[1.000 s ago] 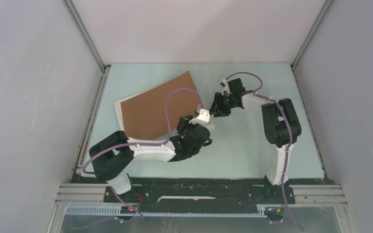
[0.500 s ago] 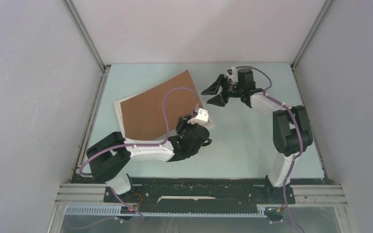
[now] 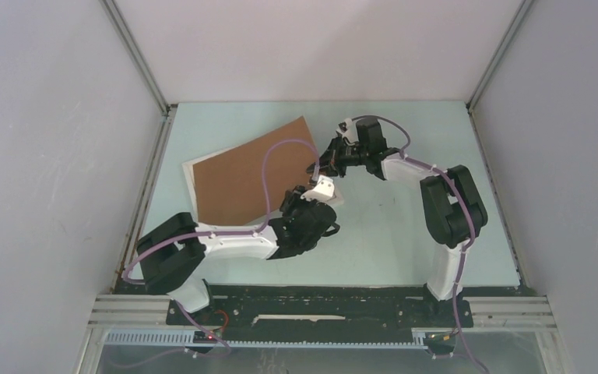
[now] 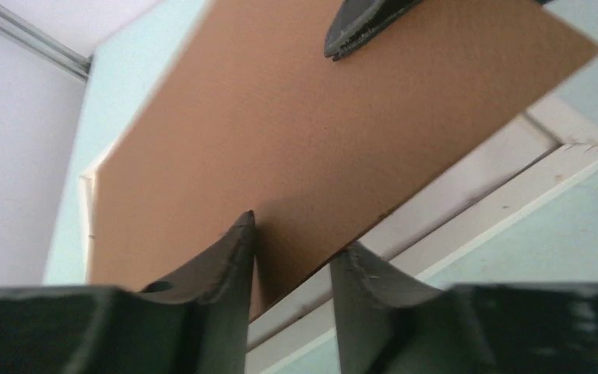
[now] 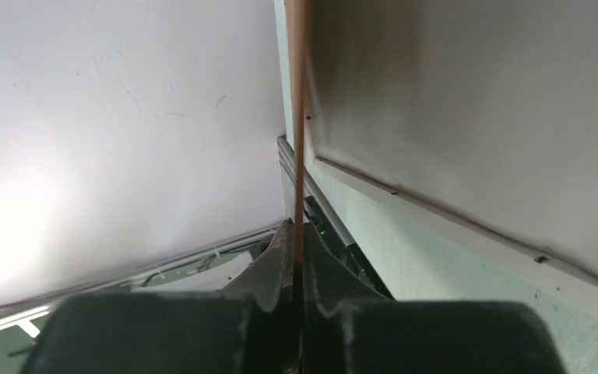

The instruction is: Put the photo into the frame

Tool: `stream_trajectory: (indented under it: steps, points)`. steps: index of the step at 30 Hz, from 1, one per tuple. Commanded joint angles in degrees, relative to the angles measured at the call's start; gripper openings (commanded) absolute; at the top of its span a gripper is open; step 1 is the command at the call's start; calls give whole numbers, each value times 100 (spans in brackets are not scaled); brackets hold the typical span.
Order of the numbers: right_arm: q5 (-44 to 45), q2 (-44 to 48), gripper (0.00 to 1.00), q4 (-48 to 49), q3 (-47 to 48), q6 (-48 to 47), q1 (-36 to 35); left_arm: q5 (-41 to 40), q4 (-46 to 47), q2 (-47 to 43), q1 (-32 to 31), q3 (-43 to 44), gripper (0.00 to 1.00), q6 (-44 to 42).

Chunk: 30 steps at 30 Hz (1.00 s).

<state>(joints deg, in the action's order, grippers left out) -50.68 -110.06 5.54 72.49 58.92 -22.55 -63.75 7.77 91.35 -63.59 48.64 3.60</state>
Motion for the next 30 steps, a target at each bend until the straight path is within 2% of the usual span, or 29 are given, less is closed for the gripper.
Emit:
stream_trajectory:
  steps: [1, 3, 4, 7, 9, 14, 17, 21, 24, 27, 30]
  points:
    - [-295, -64, 0, 321, 167, -551, 249, 690, -701, -770, -4, 535, 52, 1296]
    - [-411, -160, 0, 441, 162, -765, 349, 1155, -1348, -1238, 10, 525, 77, 1609]
    - [-516, -196, 0, 555, 163, -851, 386, 1490, -1627, -1514, 59, 520, 83, 1762]
    - [-749, -322, 0, 725, 242, -1054, 488, 2639, -2585, -2348, 470, 564, 92, 2261]
    - [-896, -444, 0, 699, 362, -1148, 559, 3701, -3062, -2842, 1141, 502, 92, 2593]
    - [-1364, -880, 0, 743, 800, -1305, 641, 5842, -3471, -3760, 3797, 29, 92, 3395]
    - [-1429, -1045, 0, 634, 1076, -1381, 633, 6278, -3463, -3885, 5343, -301, 95, 3719]
    - [-1553, -1130, 0, 549, 1256, -1511, 563, 6834, -3090, -3456, 7103, -732, 98, 4117]
    - [-1583, -1149, 0, 519, 1270, -1684, 517, 7147, -2656, -2766, 7813, -1000, 98, 4444]
    - [-1634, -1195, 0, 654, 1183, -1620, 497, 7256, -2376, -2254, 8202, -1176, 98, 4727]
    - [-1581, -1167, 0, 694, 1094, -1632, 488, 7051, -2077, -2120, 8485, -1470, 93, 4936]
